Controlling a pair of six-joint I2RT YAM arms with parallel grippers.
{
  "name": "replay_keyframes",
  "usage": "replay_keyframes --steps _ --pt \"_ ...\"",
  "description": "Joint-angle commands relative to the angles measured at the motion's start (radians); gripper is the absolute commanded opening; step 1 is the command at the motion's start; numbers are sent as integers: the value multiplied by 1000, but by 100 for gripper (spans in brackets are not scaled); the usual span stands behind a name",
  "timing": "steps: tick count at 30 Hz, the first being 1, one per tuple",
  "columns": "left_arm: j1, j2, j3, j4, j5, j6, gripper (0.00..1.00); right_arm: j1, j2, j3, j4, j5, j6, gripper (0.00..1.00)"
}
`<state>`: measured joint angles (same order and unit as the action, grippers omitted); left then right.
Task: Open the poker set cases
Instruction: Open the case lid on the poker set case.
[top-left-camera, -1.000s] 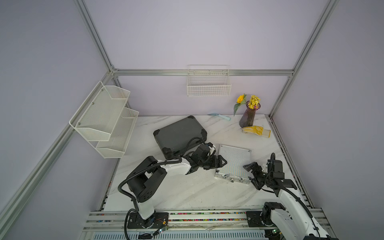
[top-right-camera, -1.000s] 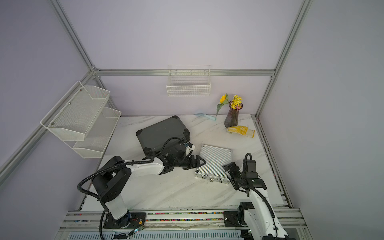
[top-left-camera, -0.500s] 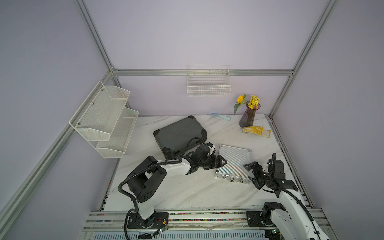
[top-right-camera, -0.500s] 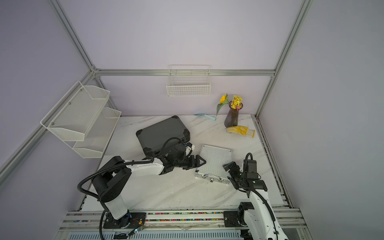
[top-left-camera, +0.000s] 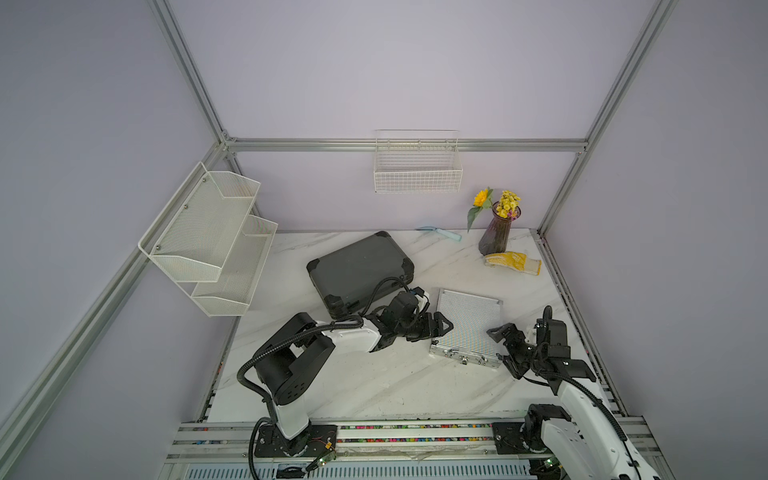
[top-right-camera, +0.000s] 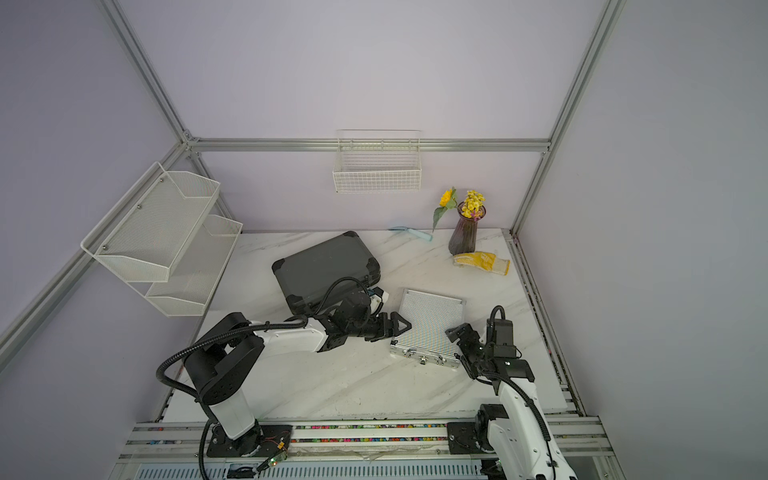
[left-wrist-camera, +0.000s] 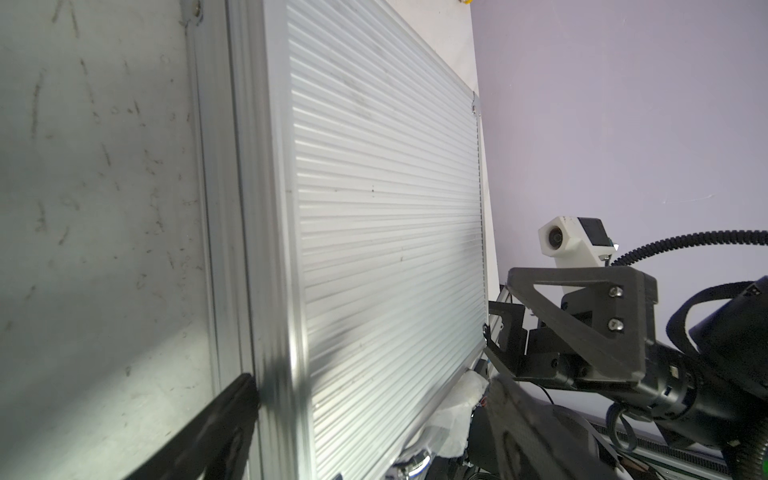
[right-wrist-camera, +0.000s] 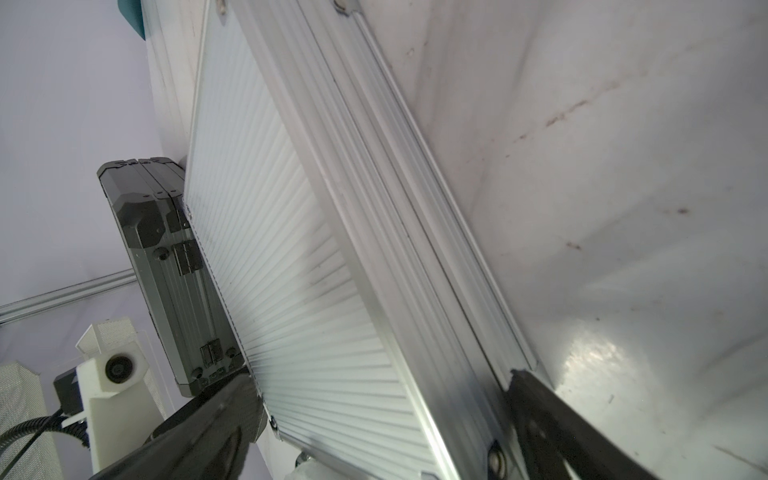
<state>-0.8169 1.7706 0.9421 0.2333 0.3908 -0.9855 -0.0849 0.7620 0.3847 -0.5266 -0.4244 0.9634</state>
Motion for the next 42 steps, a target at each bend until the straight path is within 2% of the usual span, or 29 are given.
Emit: replay_keyframes --steps 1,9,20,42 --pt "-16 -40 -11 47 42 -16 87 2 5 -13 9 -4 2 97" --pt "-16 -43 1 62 64 -37 87 2 5 -1 31 -49 1 97" --pt "-18 -63 42 69 92 -52 86 2 -32 46 92 -135 34 90" --pt "-52 -123 47 94 97 -86 86 2 -67 93 123 -235 90 87"
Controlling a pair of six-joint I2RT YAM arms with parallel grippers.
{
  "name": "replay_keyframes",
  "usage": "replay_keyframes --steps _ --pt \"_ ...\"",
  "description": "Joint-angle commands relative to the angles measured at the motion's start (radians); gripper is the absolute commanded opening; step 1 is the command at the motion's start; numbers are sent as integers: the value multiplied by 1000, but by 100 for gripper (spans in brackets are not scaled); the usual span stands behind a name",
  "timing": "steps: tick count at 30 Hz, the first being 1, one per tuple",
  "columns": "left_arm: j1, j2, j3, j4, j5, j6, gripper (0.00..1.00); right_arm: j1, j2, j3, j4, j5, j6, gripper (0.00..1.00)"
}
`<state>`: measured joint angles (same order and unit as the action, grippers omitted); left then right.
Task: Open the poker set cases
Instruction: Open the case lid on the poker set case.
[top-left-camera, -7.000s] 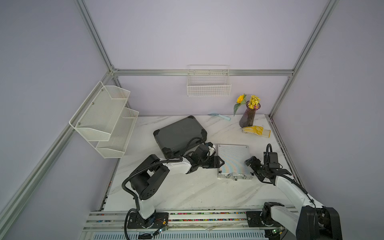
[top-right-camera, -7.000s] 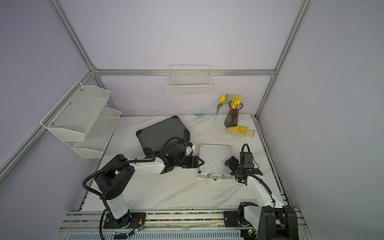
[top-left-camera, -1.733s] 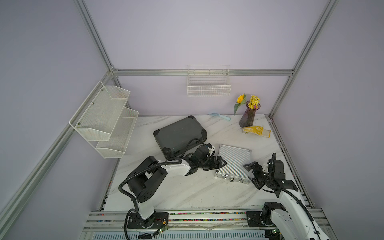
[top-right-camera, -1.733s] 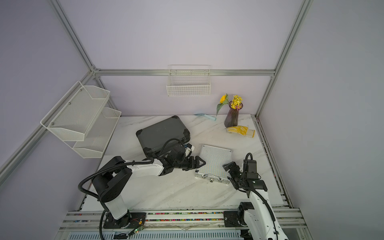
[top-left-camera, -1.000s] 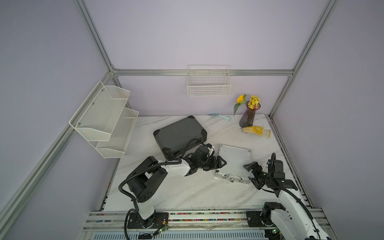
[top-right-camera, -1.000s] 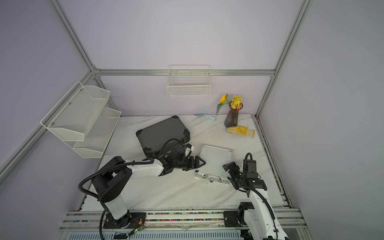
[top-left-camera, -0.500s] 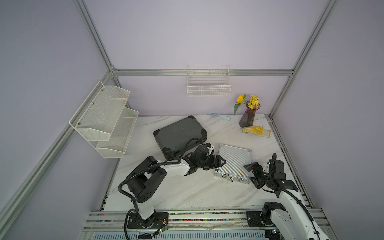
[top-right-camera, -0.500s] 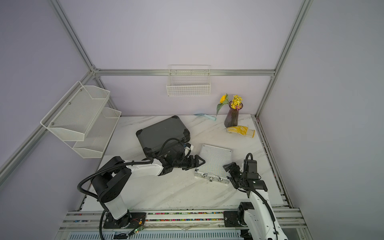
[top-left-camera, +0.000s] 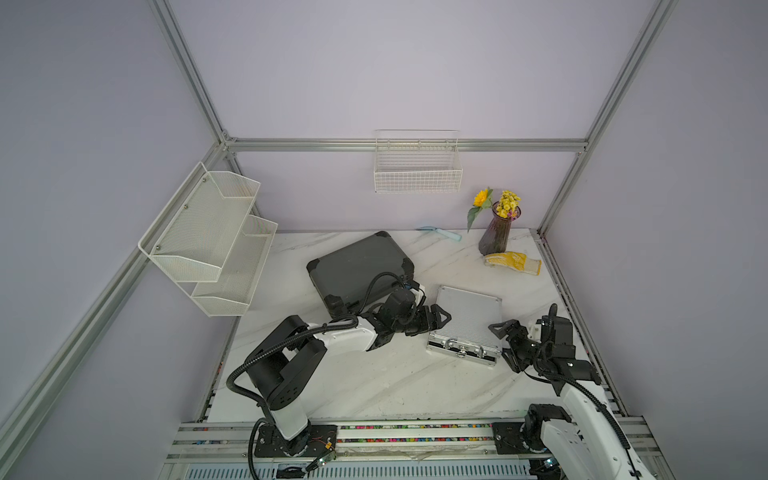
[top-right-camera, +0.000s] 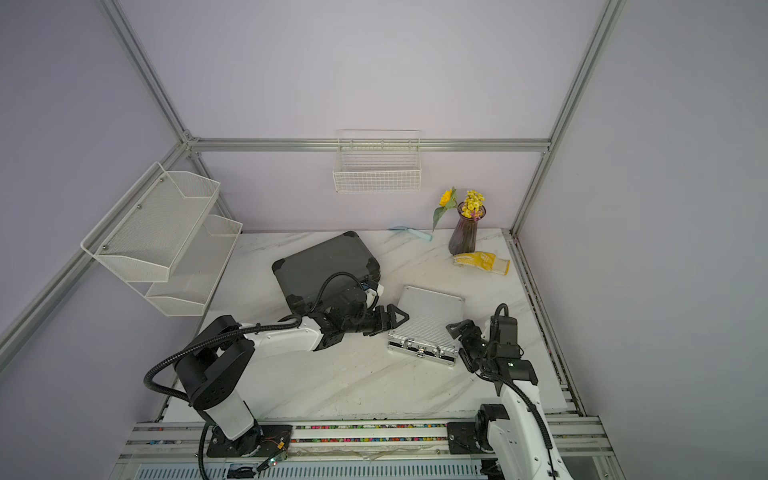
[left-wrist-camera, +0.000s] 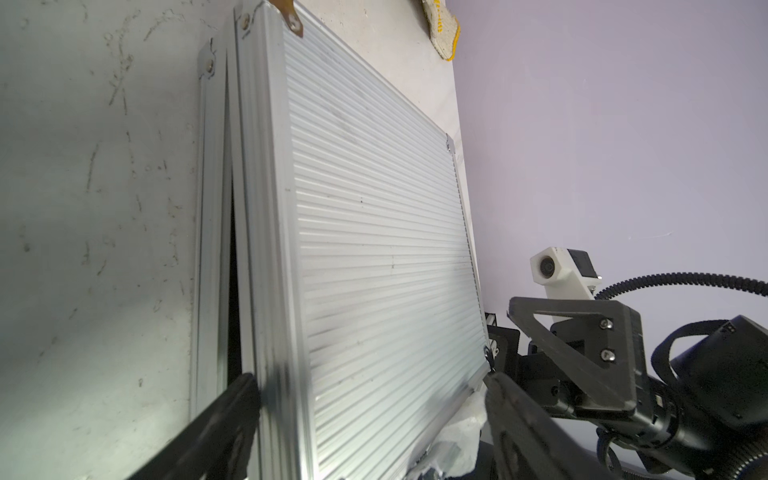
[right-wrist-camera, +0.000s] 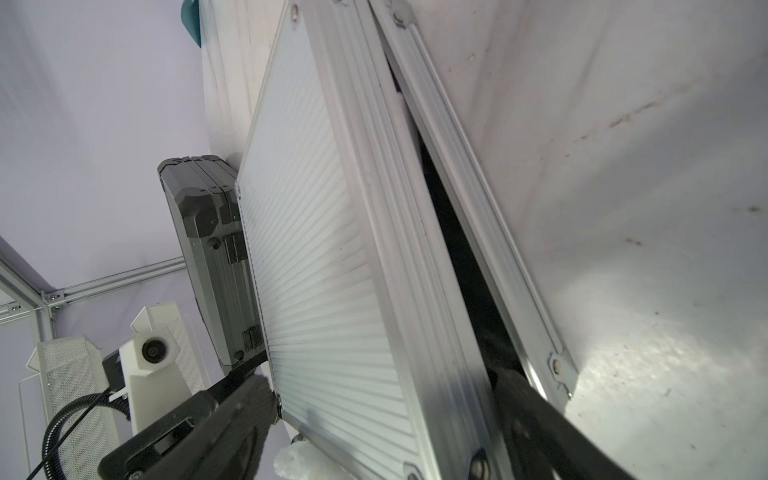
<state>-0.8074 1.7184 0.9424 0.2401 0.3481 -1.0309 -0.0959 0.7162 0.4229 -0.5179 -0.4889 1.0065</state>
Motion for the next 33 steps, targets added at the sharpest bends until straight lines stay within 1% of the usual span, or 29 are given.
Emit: replay_keyframes --steps 1,9,19,25,33 --pt "-64 -74 47 87 139 -41 86 13 -22 63 113 -176 47 87" --pt "-70 -99 65 85 137 -47 85 13 -27 142 87 -159 27 86" --pt "-69 -87 143 63 153 -34 85 13 -3 222 115 -112 14 86" --pt "-62 -68 189 42 165 -26 85 13 26 211 159 -104 39 86" --pt "-30 -37 253 25 197 -24 85 13 55 220 206 -79 81 86"
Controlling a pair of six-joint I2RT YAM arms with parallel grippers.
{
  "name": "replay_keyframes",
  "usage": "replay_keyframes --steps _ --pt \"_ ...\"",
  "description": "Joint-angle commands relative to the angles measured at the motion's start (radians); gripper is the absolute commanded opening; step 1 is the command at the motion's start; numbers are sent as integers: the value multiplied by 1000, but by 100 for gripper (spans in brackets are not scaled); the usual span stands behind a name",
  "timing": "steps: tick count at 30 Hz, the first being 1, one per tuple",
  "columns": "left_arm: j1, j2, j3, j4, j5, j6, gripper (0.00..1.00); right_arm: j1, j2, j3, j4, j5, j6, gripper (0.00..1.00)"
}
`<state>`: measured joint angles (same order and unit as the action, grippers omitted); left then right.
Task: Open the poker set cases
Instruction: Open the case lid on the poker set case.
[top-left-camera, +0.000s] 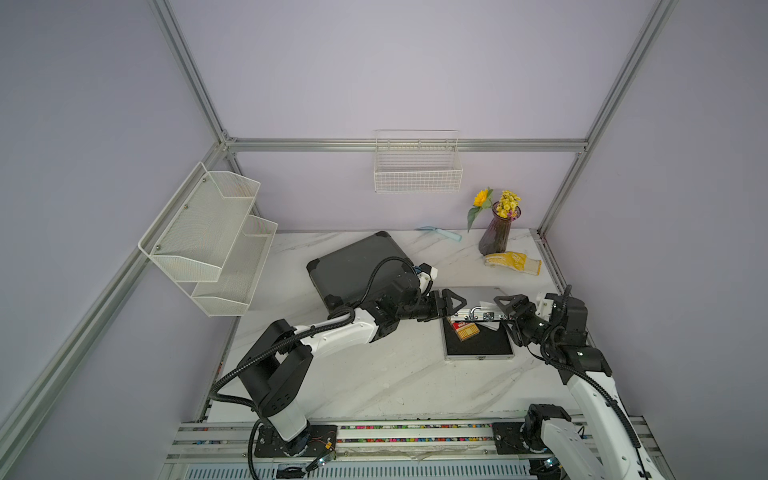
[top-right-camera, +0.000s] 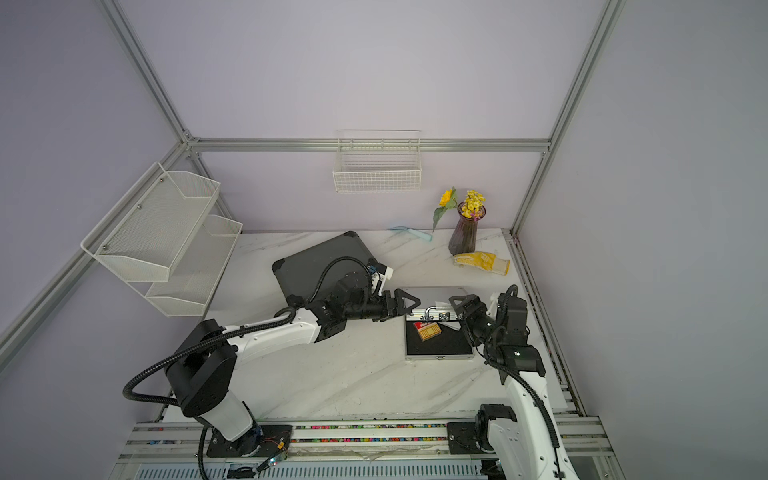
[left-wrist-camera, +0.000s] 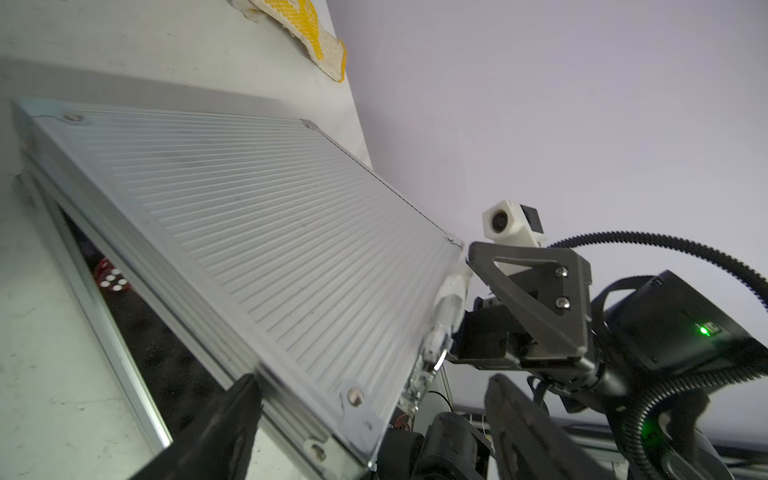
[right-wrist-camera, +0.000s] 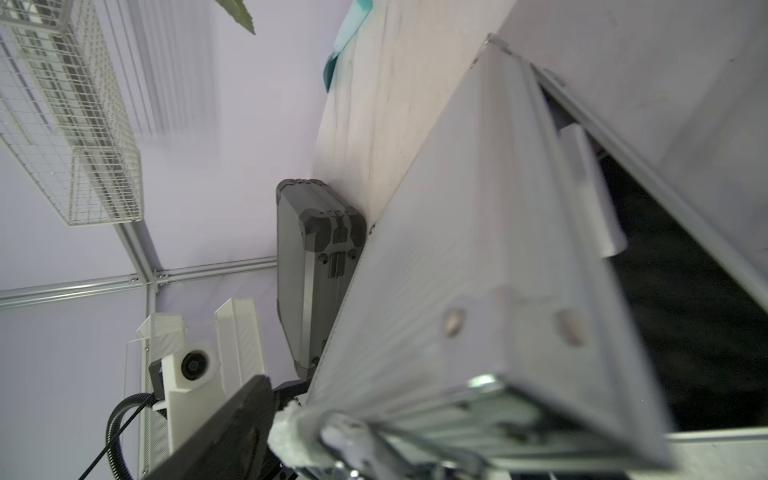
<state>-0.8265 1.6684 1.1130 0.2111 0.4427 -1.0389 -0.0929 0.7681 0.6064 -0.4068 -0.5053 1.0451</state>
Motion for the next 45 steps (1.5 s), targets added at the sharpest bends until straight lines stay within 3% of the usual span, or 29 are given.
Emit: replay_keyframes --steps 1,24,45 --pt "-7 19 93 52 107 -16 85 10 9 40 100 -60 46 86" --pt "129 111 159 29 150 8 85 9 86 96 229 -34 134 86" --pt "175 144 44 -58 23 156 82 9 300 235 432 22 209 89"
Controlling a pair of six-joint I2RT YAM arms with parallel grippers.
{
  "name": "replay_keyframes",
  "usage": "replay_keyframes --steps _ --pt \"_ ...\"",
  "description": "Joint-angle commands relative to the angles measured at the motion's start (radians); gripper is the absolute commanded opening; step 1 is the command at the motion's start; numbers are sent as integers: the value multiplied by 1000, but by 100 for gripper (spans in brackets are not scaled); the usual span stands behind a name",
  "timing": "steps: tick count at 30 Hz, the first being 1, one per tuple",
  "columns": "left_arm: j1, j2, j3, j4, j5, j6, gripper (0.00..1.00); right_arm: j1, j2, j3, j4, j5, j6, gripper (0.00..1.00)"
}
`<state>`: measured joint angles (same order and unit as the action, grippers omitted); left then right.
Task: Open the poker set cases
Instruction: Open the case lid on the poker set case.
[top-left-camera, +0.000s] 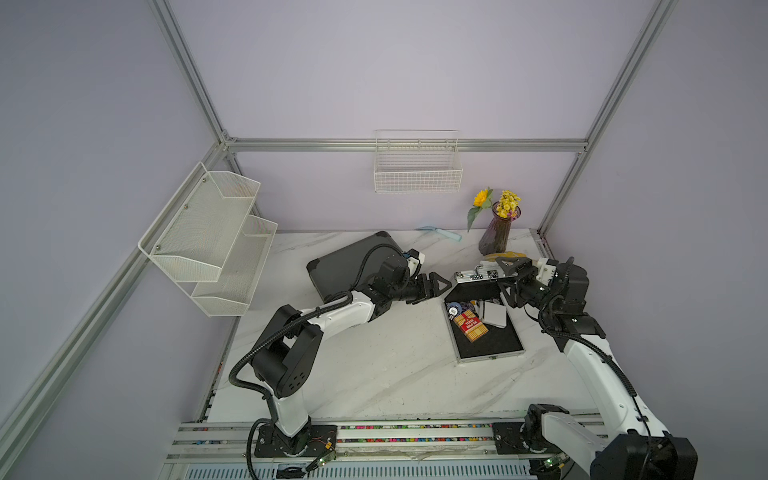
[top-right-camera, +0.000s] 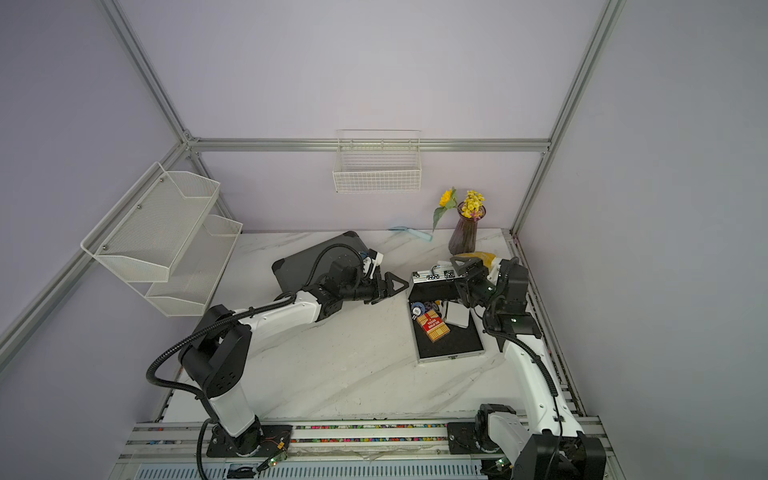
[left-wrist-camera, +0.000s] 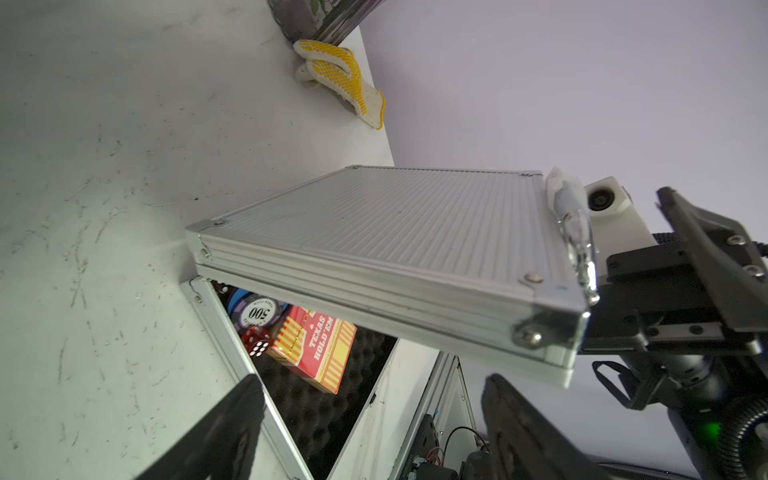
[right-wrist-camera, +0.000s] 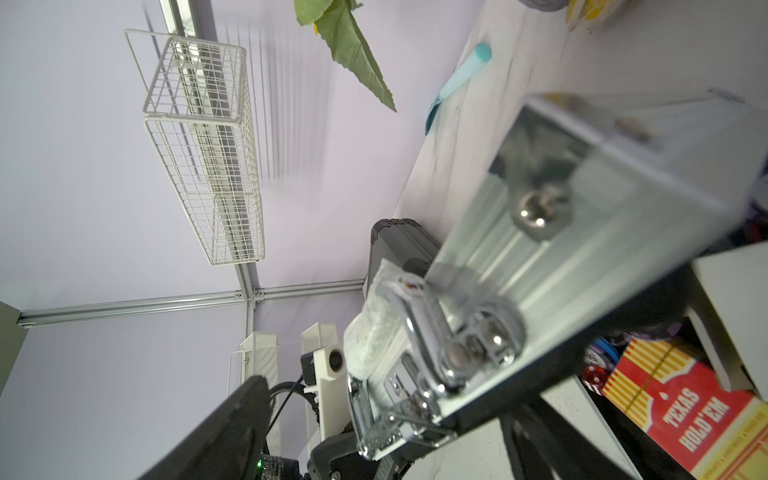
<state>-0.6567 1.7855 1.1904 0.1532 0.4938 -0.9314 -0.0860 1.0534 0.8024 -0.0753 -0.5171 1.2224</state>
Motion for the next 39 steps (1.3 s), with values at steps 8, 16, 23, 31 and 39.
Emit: replay_keyframes --steps 8,16,23,31,39 --pt "5 59 -76 -21 -42 85 79 3 93 102 117 52 29 89" --pt "6 119 -82 -20 -41 101 74 3 117 113 123 62 20 89" --pt "5 188 -49 -21 -21 97 70 6 170 158 59 69 -48 91" --pt "4 234 -25 -18 -11 95 65 9 212 180 54 60 -64 92" --pt "0 284 -9 4 3 74 57 9 199 195 -13 73 -90 93"
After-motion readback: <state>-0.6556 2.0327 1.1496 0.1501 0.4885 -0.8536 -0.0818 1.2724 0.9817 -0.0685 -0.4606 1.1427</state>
